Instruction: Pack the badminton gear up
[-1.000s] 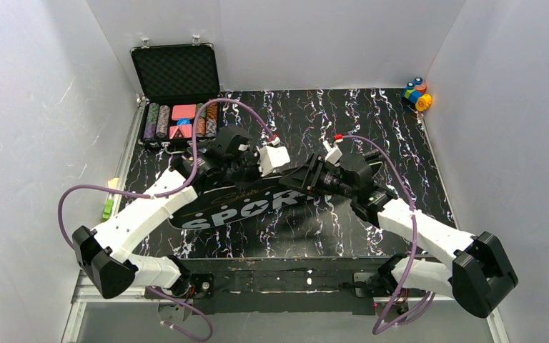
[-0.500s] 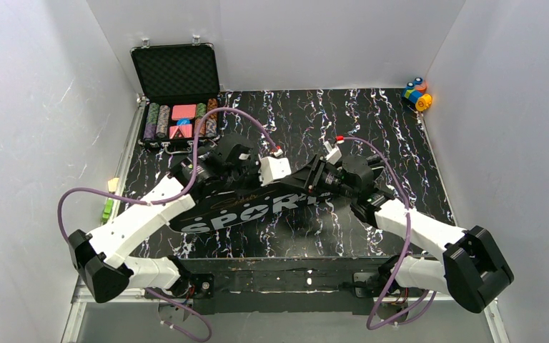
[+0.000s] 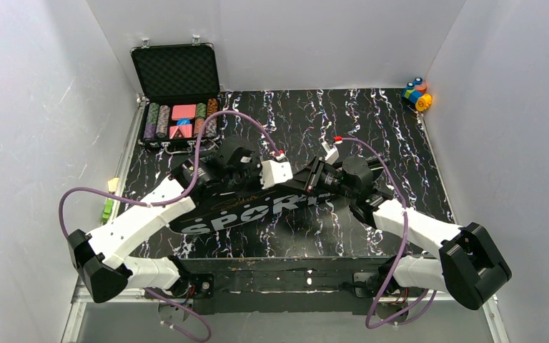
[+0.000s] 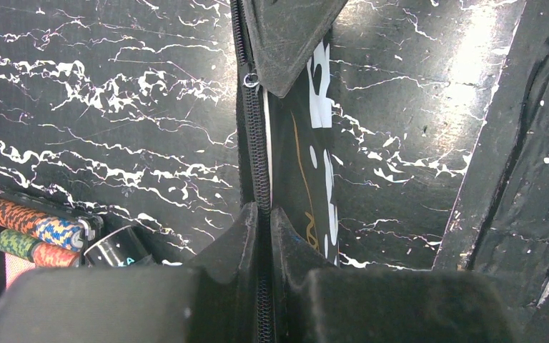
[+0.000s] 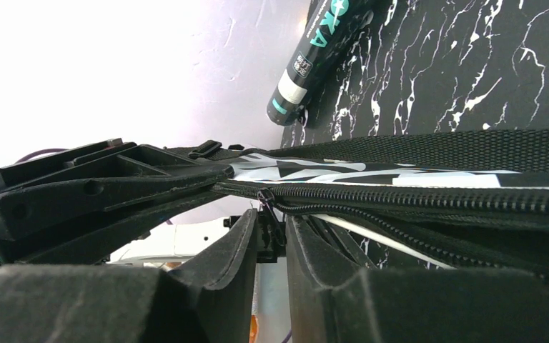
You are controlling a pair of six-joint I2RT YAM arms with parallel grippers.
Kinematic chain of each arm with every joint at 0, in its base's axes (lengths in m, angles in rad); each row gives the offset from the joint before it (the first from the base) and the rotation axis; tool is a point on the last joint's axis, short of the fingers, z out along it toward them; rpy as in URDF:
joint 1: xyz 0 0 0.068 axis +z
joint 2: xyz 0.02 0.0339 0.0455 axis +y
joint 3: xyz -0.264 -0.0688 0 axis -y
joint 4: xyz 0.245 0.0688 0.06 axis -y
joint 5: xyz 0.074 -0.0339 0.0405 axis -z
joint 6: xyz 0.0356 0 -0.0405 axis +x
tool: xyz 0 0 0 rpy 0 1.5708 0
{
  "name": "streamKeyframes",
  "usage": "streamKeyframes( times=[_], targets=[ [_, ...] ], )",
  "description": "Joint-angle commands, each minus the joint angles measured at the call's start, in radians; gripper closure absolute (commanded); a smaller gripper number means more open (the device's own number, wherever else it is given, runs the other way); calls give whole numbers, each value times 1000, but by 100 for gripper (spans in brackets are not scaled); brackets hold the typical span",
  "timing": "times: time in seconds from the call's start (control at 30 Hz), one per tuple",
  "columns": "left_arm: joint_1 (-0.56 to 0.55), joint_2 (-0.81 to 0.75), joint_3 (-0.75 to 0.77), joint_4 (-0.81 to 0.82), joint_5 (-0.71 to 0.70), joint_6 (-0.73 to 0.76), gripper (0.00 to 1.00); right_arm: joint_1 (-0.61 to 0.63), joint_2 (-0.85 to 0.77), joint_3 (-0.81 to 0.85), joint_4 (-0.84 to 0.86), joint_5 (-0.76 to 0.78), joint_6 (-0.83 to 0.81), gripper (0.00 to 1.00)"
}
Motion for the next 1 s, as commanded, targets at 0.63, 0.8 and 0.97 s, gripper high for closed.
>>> streamKeyframes(
  times=[0.63, 0.8, 0.97],
  targets=[
    [-18, -61, -20, 23, -4, 30, 100, -118, -239, -114, -135, 26, -24, 99],
    [-20, -66, -21, 22, -10, 36, 100, -206, -328, -119, -280, 9, -59, 99],
    [-22, -74, -26, 19, -15, 39, 100, -293, -400, -103, -460, 7, -118, 99]
  ],
)
